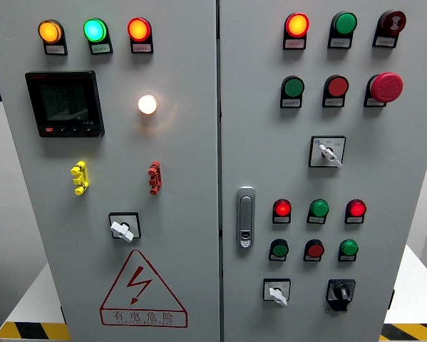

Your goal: Trip black knob to open circuit

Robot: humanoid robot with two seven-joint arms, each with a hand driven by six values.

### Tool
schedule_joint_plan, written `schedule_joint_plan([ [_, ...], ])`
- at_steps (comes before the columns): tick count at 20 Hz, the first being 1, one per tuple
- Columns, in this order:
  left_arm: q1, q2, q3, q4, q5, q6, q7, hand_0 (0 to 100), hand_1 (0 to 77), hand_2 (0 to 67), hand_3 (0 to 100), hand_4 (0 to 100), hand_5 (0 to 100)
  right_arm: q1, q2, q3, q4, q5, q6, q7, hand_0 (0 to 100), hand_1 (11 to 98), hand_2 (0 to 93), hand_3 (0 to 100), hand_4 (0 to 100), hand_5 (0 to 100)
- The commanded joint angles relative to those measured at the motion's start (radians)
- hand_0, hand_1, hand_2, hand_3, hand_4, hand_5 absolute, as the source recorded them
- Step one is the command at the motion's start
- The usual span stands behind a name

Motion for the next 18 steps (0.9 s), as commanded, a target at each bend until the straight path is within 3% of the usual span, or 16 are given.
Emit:
schedule_joint_plan([
  [1,0.0,0.0,0.0,0.0,0.0,0.0,0.0,0,3.2,12.9,21,7,2,0.004,0.0019,-0.01,0.057,-0.001,-0.018,0.001,63,44.1,0.0,38,45,57],
  [3,0.0,0.0,0.0,0.0,0.0,0.0,0.0,0,3.2,12.9,21,7,2,0.017,0.0034,-0.011,0.091,-0.001,-0.021,0.001,64,44.9,0.0,44,52,62],
  [4,0.0,0.0,0.0,0.0,0.0,0.0,0.0,0,3.1,12.9,21,7,2,0.031,0.011,-0.016,0.108,-0.001,-0.033,0.001,64,45.2,0.0,45,55,64],
  [6,0.0,0.0,0.0,0.0,0.0,0.0,0.0,0,3.1,12.9,21,7,2,0.056,0.0141,-0.019,0.135,-0.001,-0.07,-0.002,66,45.3,0.0,50,61,69],
  [10,0.0,0.0,0.0,0.0,0.0,0.0,0.0,0,3.1,12.9,21,7,2,0.138,0.0157,-0.022,0.155,-0.004,-0.136,-0.014,67,46.4,0.0,57,67,75],
  [12,0.0,0.0,0.0,0.0,0.0,0.0,0.0,0,3.3,12.9,21,7,2,0.162,0.0157,-0.024,0.164,-0.008,-0.145,-0.028,67,47.3,0.0,60,70,78],
  [18,0.0,0.0,0.0,0.0,0.0,0.0,0.0,0,3.2,12.9,21,7,2,0.172,0.0188,-0.025,0.195,-0.008,-0.145,-0.041,69,47.4,0.2,67,76,82],
])
